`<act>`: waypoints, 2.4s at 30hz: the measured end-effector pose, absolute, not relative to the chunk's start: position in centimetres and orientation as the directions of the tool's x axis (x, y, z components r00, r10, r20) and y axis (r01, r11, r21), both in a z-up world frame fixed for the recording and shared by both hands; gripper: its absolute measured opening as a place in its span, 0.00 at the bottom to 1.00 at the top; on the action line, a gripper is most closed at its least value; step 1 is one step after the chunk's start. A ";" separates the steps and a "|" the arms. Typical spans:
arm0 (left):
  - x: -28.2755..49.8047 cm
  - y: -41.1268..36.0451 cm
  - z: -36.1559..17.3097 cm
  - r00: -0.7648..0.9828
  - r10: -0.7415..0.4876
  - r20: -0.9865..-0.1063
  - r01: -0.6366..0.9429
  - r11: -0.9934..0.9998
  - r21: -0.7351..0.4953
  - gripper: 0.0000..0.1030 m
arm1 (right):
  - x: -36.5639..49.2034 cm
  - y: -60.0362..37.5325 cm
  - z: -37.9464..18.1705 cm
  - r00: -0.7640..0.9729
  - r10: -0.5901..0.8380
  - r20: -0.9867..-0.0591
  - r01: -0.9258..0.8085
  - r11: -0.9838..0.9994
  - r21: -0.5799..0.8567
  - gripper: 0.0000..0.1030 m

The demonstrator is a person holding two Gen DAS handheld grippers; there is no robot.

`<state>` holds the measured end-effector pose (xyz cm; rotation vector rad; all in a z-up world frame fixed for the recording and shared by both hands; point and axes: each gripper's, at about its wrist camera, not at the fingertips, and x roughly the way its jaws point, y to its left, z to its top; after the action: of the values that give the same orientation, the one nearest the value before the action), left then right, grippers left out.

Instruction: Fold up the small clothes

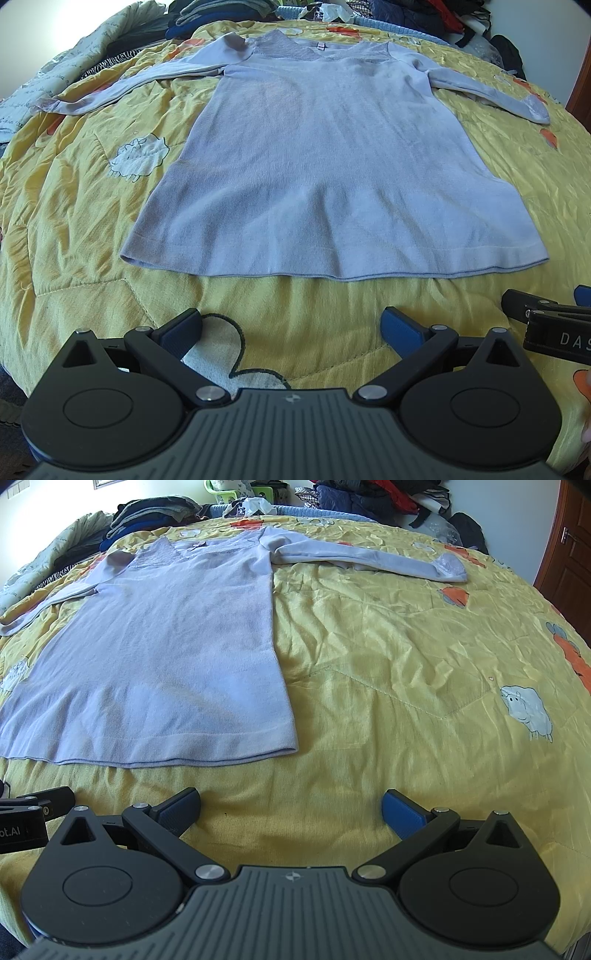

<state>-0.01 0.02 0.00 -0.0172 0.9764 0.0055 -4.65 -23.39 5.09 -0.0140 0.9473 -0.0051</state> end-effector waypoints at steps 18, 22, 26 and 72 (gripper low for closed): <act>0.0 0.0 0.0 0.560 -0.003 -0.828 -0.012 1.000 -0.012 1.00 | -4.6 -23.5 5.1 0.590 -0.010 -0.808 -0.002 1.000 -0.014 1.00; 0.0 0.0 0.0 0.558 -0.003 -0.830 -0.012 1.000 -0.012 1.00 | -4.6 -23.4 5.0 0.590 -0.011 -0.807 -0.002 1.000 -0.014 1.00; 0.0 0.0 0.0 0.560 -0.004 -0.829 -0.011 1.000 -0.012 1.00 | -4.6 -23.4 5.0 0.591 -0.010 -0.807 -0.002 1.000 -0.014 1.00; 10.5 1.8 4.9 0.651 0.135 -0.747 -0.255 0.966 -0.048 1.00 | 29.2 -60.5 0.4 0.835 0.226 -0.502 0.400 0.378 0.835 0.67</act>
<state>10.53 1.82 4.87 -0.1537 0.8332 0.2222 29.23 -60.52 0.42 1.1989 0.6092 -0.1206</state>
